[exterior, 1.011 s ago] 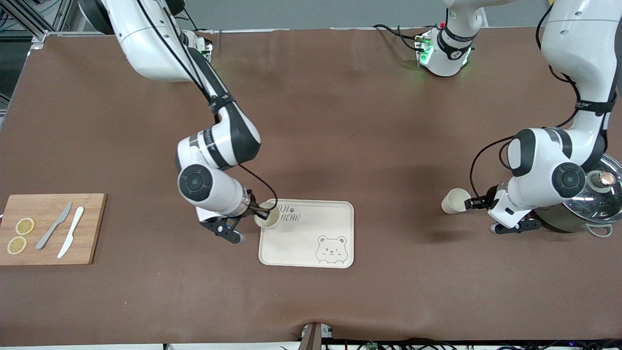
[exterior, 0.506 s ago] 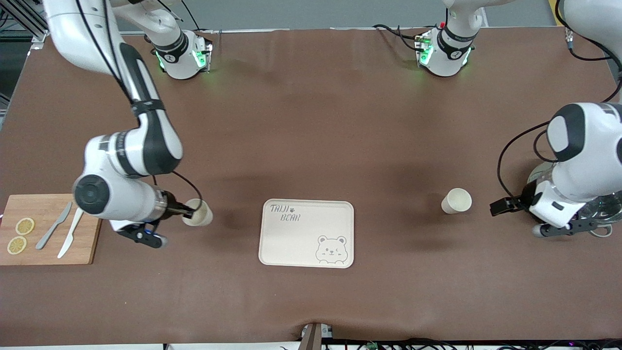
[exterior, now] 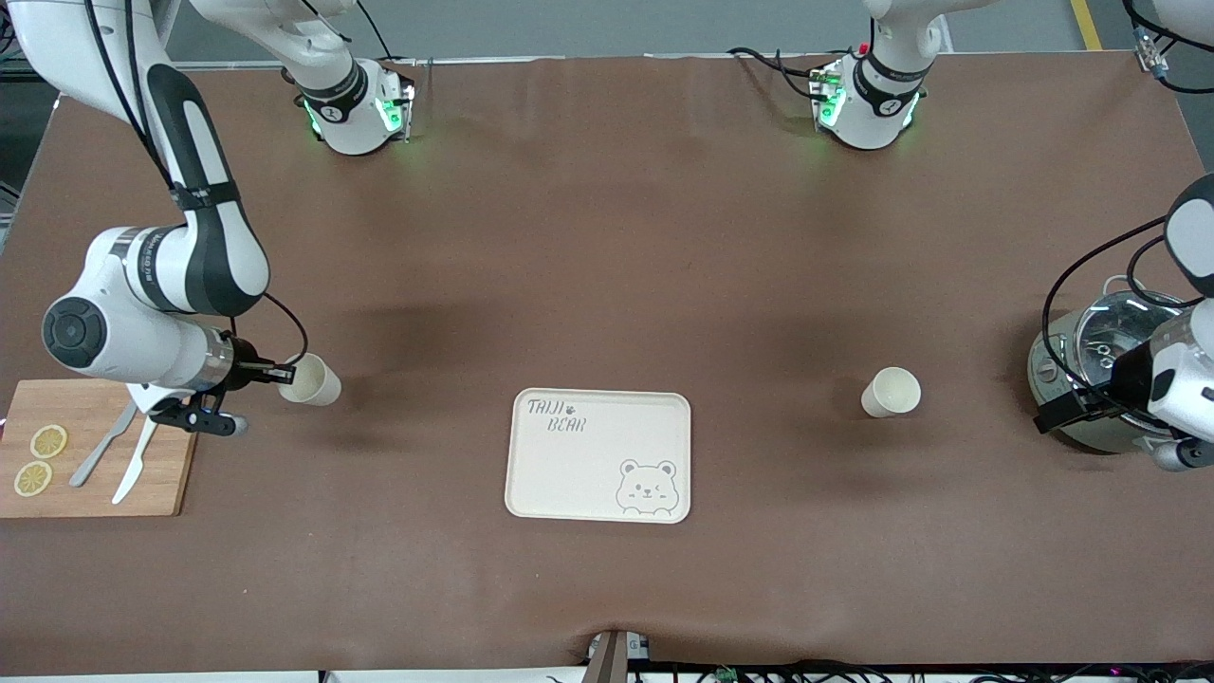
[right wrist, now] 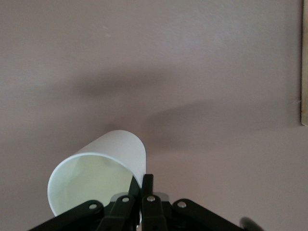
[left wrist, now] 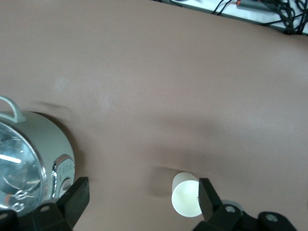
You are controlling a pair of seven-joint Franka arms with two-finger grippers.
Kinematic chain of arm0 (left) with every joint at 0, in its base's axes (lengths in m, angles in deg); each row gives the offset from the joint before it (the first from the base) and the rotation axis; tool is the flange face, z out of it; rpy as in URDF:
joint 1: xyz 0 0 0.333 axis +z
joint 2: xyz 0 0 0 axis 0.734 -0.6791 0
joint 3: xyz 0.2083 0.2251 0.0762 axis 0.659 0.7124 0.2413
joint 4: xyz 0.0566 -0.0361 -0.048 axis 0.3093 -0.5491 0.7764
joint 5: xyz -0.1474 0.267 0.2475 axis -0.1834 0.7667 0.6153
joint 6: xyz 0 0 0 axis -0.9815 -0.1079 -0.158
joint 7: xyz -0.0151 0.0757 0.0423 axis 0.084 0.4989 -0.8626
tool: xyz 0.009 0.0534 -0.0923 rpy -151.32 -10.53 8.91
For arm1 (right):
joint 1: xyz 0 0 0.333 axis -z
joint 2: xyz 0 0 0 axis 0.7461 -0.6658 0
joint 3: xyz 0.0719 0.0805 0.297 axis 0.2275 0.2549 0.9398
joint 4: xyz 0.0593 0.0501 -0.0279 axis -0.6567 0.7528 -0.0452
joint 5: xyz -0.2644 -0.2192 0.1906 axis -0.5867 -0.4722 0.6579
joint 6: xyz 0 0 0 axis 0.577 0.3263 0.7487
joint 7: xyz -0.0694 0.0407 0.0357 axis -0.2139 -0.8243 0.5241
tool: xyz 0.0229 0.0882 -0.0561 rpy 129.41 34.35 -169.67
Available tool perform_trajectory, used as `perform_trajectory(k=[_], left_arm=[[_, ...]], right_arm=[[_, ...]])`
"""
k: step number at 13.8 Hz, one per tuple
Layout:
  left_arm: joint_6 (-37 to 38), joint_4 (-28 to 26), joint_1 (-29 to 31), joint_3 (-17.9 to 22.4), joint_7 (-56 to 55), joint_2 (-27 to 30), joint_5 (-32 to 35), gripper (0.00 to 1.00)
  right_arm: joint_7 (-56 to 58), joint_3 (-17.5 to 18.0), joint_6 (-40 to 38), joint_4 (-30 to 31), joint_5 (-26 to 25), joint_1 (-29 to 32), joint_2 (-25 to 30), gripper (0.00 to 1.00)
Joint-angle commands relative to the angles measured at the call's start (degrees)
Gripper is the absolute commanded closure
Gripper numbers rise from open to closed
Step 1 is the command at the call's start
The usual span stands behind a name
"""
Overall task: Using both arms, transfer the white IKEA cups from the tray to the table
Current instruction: 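Place the cup with the right gripper while the left gripper withdraws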
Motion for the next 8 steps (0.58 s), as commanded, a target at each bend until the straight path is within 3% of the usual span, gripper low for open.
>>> perform_trajectory(k=[1,8], left_arm=[[3.92,0.47,-0.19,-0.05,-0.15,3.11,1.47,0.00],[14.46,0.56,1.48,0.13,0.02,11.89,1.82,0.00]], right_arm=[[5.02,1.03,5.12,6.26,-1.98,3.11,2.09,1.00],[13.99,1.20,8.38,6.61,-2.08,8.83,-1.33,1.00]])
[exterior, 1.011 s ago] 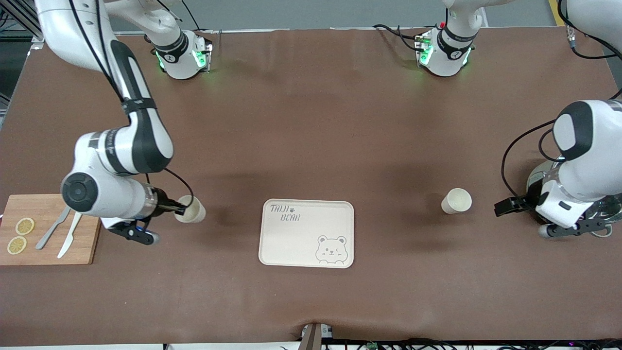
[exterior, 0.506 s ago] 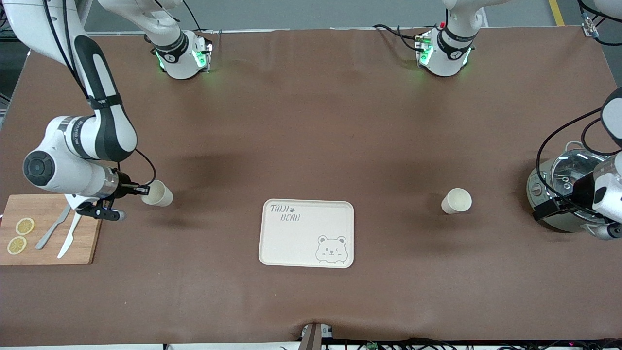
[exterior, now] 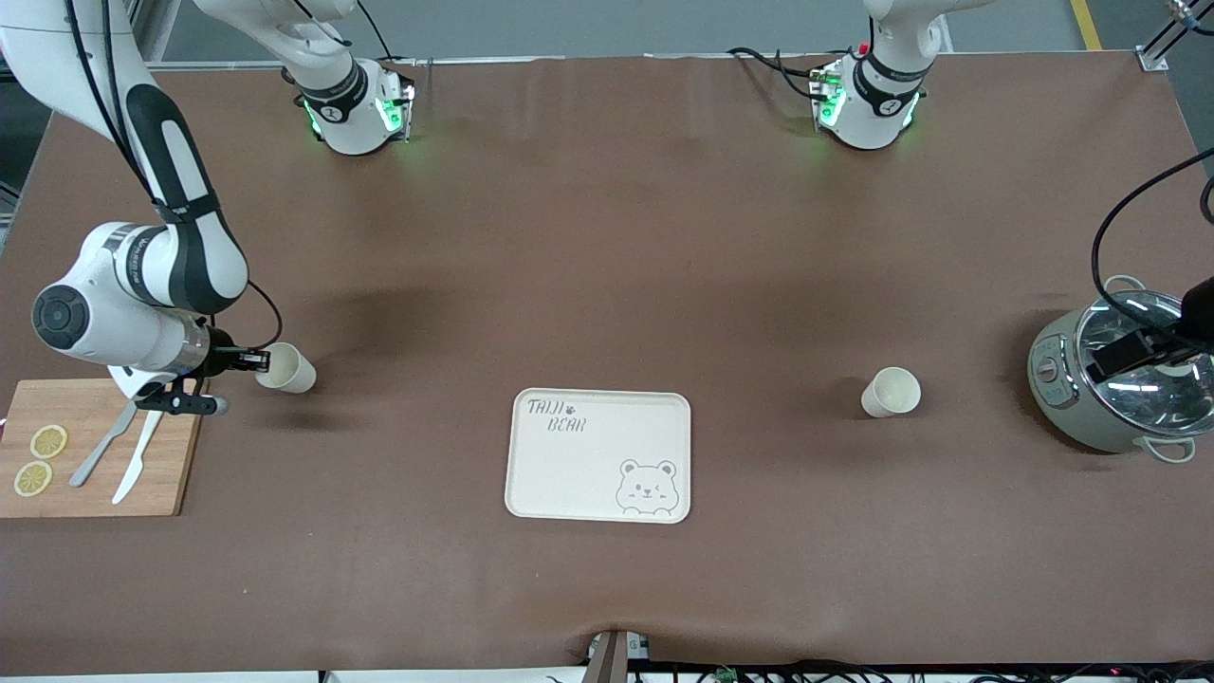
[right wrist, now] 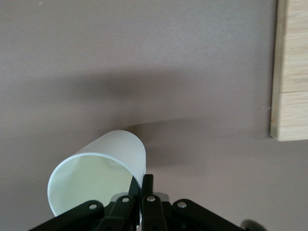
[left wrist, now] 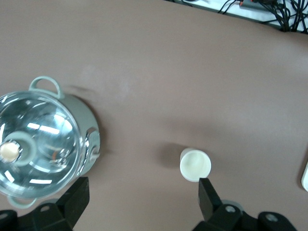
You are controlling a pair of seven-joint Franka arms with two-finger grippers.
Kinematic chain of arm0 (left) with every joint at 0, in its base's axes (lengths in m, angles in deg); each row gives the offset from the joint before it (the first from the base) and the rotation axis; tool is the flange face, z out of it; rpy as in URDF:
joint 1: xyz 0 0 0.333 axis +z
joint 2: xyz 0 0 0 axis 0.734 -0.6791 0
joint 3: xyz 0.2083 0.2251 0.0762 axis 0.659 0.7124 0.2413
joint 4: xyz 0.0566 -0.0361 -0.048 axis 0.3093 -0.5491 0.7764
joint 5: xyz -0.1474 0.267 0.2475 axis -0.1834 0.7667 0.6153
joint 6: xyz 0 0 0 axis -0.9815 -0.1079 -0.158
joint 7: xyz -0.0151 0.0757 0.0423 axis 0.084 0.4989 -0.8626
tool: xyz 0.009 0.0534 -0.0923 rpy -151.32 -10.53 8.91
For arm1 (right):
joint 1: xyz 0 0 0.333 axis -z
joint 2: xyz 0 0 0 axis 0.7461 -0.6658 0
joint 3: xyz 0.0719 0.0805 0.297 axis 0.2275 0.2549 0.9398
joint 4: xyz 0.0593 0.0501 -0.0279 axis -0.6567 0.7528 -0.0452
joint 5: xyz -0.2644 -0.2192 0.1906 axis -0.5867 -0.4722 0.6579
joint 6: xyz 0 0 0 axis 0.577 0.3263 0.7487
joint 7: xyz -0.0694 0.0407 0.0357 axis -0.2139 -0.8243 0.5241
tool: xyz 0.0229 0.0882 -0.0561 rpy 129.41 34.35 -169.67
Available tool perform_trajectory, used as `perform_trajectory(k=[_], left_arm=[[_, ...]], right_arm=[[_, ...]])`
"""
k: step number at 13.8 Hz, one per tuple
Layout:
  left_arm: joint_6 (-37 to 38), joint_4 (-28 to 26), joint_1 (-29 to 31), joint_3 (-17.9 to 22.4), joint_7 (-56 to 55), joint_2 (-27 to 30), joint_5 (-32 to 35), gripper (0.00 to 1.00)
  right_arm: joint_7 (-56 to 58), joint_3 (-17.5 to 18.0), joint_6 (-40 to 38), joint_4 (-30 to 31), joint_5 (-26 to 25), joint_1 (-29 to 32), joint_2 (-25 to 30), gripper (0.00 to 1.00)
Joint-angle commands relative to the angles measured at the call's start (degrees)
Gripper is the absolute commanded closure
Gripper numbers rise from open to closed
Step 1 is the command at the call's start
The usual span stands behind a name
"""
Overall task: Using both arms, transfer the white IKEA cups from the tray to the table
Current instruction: 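Place the cup with the right gripper while the left gripper withdraws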
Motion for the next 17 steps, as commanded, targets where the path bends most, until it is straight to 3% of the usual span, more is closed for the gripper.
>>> perform_trajectory(k=[1,2,3,4,5,7,10,12,15,17], left_arm=[[5.07,-0.63,0.51,-0.12,0.03,4.04,1.66,0.00],[7.44,-0.90,0.86,-0.04,0.47,5.53,1.57,0.00],[9.29,-0.98,2.08,-0.21,0.47,6.33,1.14,0.00],[10.18,-1.33,2.88,-0.38,0.82,7.64,0.78,0.00],[12.02,-1.51,2.80,-0.39,3.00,8.79,0.69,0.00],[14.75,-1.95,2.80,-0.47,3.99,10.98,-0.09,0.00],[14.94,-3.36,2.36,-1.00,3.29,12.93,-2.12,0.00],[14.59,-2.83,2.27,-2.58,2.93,12.49,-2.03,0.00],[14.41,-1.95,1.83,-4.68,1.71,11.87,-2.03,0.00],[14.41,-1.78,1.83,-5.48,1.00,11.09,-1.51,0.00]], right_arm=[[3.31,1.16,2.21,0.90,-1.11,3.18,-1.17,1.00],[3.40,1.16,2.22,0.90,-1.02,3.27,-1.26,1.00],[3.41,1.16,2.13,0.90,-1.02,3.10,-1.44,0.81],[3.32,1.25,2.13,0.64,-1.02,2.83,-1.44,0.10],[2.97,1.34,1.35,0.28,-1.02,2.66,-1.27,0.00],[3.31,1.52,-1.45,-1.46,-1.02,1.96,-0.83,0.00],[2.97,1.52,-16.46,-10.76,-1.29,-0.59,-1.44,0.00],[3.14,1.52,-19.74,-16.21,-1.02,-1.47,-1.70,0.00],[3.14,1.52,-35.16,-32.18,-1.02,-1.39,-3.63,0.00],[3.23,1.52,-40.83,-41.16,-1.20,-1.56,-3.55,0.00]])
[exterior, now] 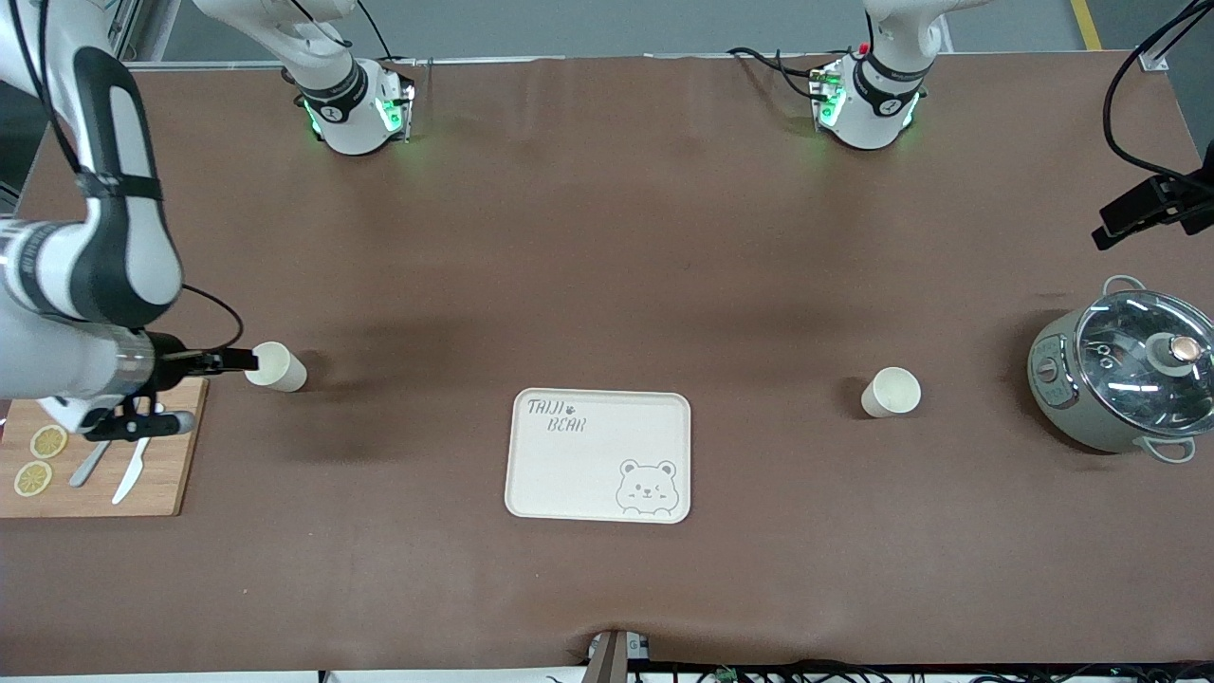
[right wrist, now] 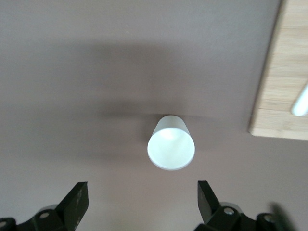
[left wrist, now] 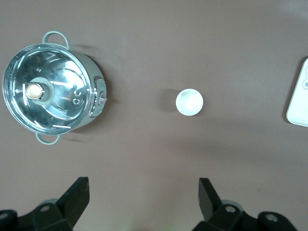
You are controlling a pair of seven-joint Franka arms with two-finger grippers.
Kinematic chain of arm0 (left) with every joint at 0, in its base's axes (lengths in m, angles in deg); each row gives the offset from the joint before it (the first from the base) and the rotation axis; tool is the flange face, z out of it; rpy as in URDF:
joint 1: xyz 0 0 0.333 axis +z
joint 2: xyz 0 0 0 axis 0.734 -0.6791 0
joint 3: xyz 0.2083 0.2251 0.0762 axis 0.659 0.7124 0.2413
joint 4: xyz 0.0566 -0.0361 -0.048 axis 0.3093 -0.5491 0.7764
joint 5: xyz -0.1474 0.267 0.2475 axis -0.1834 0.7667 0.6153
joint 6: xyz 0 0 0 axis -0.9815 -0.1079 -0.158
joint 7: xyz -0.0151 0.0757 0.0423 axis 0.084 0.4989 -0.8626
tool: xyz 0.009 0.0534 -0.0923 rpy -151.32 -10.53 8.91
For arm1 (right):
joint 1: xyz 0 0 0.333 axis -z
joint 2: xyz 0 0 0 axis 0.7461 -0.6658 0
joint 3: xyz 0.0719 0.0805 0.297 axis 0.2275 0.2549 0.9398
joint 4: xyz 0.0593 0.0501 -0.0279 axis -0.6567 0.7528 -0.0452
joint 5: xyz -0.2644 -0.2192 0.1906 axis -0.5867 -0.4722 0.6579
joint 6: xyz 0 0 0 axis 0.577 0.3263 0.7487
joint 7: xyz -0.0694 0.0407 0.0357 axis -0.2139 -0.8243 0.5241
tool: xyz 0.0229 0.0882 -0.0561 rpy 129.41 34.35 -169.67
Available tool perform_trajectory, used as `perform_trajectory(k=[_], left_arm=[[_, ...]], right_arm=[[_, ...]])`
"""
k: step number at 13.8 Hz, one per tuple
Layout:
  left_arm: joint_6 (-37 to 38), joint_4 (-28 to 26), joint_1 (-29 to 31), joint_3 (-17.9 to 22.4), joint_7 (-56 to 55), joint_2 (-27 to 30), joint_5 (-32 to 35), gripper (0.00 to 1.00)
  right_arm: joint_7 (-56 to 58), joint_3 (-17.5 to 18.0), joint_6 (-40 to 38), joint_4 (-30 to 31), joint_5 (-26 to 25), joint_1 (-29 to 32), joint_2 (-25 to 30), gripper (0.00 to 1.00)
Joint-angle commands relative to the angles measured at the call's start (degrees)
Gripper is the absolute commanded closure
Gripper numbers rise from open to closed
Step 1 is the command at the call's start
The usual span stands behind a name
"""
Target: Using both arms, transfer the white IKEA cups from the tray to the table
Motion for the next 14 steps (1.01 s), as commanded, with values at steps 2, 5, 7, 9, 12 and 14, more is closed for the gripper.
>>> perform_trajectory(k=[2,5,7,9,12,14], left_arm=[[-0.37,0.23,0.22,-0.81,-0.69,-0.25,-0.27,0.00],[-0.02,1.73,0.31,-0.81,-0.78,-0.08,-0.45,0.00],[0.16,1.73,0.48,-0.72,-0.43,0.36,-0.62,0.00],[0.42,1.64,0.31,-0.63,0.19,0.63,-0.54,0.00],[0.69,-1.24,-4.77,2.43,-1.04,2.12,-0.28,0.00],[0.60,-4.06,-8.37,6.03,-1.04,4.22,-0.27,0.00]], right_arm=[[0.18,0.06,-5.99,-15.12,-0.76,0.15,-1.54,0.00],[-0.26,-0.11,-8.18,-16.99,-1.02,-0.11,0.99,0.00],[-0.17,-0.20,-13.61,-16.55,-0.93,0.06,7.23,0.00],[-0.52,-0.29,-17.66,-16.20,-2.15,-0.11,11.36,0.00],[-4.39,-0.11,-20.58,-12.27,-4.53,-0.28,18.04,0.00],[-4.57,0.15,-20.14,-8.92,-5.85,-0.29,22.62,0.00]])
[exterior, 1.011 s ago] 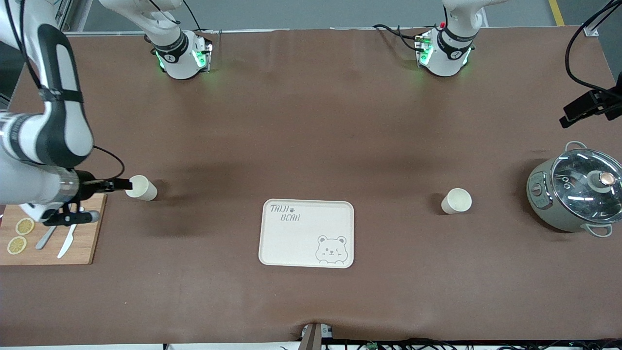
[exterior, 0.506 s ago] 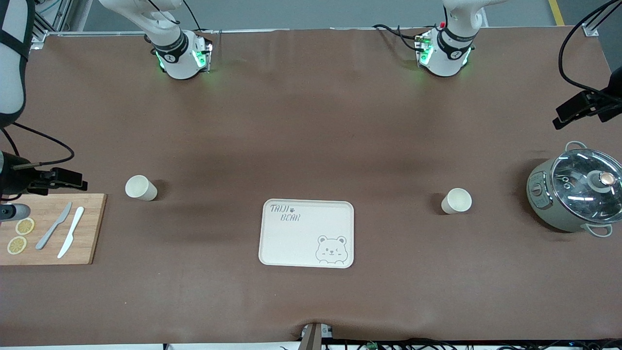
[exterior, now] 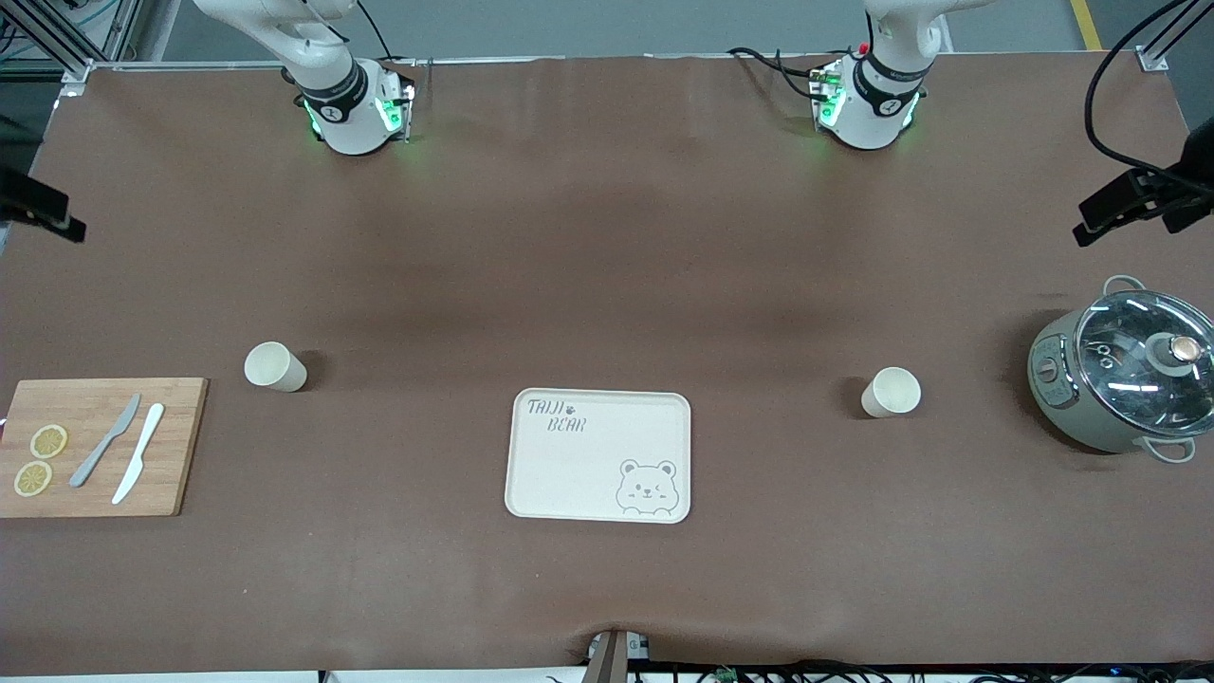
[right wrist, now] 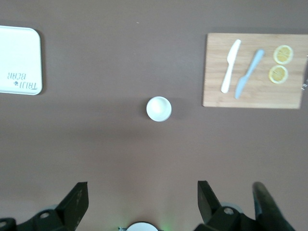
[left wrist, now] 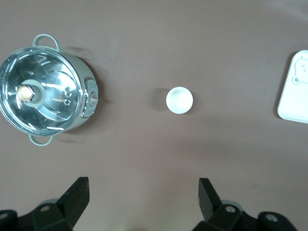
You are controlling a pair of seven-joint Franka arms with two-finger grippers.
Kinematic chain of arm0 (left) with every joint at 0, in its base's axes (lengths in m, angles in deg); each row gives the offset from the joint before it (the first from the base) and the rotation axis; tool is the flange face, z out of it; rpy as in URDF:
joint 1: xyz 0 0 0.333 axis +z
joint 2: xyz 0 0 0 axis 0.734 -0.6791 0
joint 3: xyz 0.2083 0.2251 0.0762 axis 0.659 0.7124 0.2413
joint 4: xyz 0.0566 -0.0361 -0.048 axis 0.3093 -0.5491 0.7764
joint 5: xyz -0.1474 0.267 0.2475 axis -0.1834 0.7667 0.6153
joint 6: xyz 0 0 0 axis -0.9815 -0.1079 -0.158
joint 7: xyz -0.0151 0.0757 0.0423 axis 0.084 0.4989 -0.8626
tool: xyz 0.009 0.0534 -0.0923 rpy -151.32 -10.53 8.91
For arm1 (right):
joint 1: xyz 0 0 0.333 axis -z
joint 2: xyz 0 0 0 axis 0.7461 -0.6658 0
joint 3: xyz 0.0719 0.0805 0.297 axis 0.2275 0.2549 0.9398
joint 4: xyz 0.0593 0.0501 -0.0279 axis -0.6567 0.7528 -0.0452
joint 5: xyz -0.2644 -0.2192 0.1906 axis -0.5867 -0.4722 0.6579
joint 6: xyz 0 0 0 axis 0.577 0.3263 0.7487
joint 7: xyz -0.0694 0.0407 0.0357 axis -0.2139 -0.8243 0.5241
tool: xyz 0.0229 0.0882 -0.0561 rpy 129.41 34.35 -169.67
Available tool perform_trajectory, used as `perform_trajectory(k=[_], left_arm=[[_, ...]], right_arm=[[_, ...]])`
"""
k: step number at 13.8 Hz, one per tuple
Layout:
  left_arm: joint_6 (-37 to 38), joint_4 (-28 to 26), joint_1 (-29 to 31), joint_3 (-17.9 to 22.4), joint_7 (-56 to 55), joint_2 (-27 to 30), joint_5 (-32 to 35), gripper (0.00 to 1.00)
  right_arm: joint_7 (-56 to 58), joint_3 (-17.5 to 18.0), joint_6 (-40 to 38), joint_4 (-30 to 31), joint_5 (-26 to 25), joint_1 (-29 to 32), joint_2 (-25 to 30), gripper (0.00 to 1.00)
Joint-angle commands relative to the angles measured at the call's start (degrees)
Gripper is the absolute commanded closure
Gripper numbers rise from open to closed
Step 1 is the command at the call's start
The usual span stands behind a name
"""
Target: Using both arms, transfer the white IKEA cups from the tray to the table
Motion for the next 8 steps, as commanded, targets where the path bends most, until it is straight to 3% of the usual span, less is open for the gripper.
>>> perform_trajectory(k=[1,3,5,8], left_arm=[[-0.23,-5.47,-6.79,6.67,-0.24,4.97,-0.19,0.00],[-0.41,-8.81,-12.34,12.48,-0.33,7.78,-0.18,0.00],[-0.67,-8.92,-12.45,12.94,-0.59,8.76,-0.01,0.00],[-0.76,-7.60,-12.53,12.59,-0.85,7.27,0.17,0.00]], right_arm=[[-1.53,0.47,1.78,8.28,-1.94,-0.23,6.19,0.00],[-1.53,2.04,2.40,10.14,-4.55,-2.75,6.72,0.00],[-3.36,2.58,2.75,10.85,-7.12,-4.44,6.64,0.00],[-3.38,2.05,7.83,14.36,-6.51,-1.47,8.04,0.00]])
